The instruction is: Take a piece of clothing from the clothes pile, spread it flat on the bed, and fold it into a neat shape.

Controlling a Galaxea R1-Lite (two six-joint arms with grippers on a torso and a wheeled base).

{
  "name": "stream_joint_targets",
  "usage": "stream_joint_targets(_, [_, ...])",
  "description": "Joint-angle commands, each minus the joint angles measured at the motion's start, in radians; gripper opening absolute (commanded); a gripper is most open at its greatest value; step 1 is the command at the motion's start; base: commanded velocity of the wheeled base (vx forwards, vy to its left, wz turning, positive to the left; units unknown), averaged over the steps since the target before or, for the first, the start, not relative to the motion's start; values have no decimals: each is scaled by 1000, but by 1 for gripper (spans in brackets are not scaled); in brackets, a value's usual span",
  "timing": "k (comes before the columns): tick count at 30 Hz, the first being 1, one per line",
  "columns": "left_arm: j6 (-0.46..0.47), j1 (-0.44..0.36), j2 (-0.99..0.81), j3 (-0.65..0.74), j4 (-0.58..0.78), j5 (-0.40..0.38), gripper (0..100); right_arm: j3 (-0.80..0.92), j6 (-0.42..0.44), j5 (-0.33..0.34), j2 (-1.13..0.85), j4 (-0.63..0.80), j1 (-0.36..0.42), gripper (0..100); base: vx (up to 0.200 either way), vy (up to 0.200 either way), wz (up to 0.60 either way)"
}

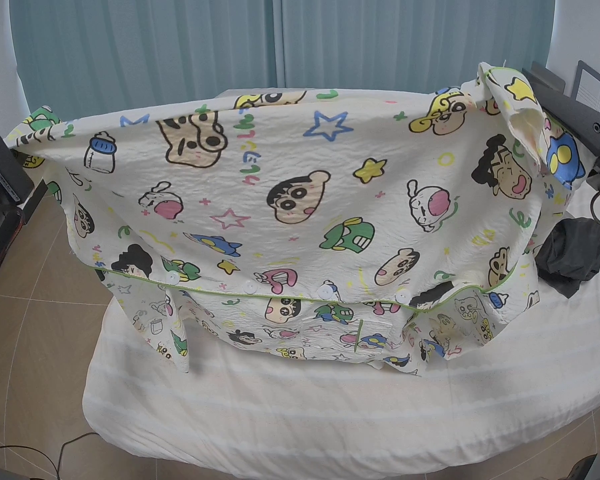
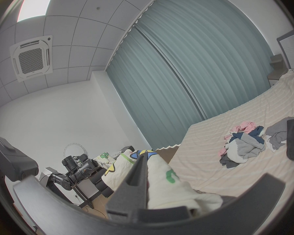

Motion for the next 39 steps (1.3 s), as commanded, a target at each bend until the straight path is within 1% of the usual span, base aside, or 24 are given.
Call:
stream_joint_targets(1, [-1,0,-6,11,0,0,0,2,2,0,-3,-1,1,0,0,0,0])
stream_joint_targets(6, [0,0,-15,26,2,0,0,2,0,-1,-7,-1,1,0,0,0,0])
stream_joint_targets(28, [0,-1,-63,35,2,0,0,11,-6,0,-69,2,10,0,-200,0,0])
stream_joint_targets(36, [0,-1,-100,66,3,-1,0,23,-6,0,-96,2,30,0,-200,0,0])
stream_joint_targets(39, [0,-1,-100,78,2,0,0,28,-6,0,-98,2,28,0,0,0,0])
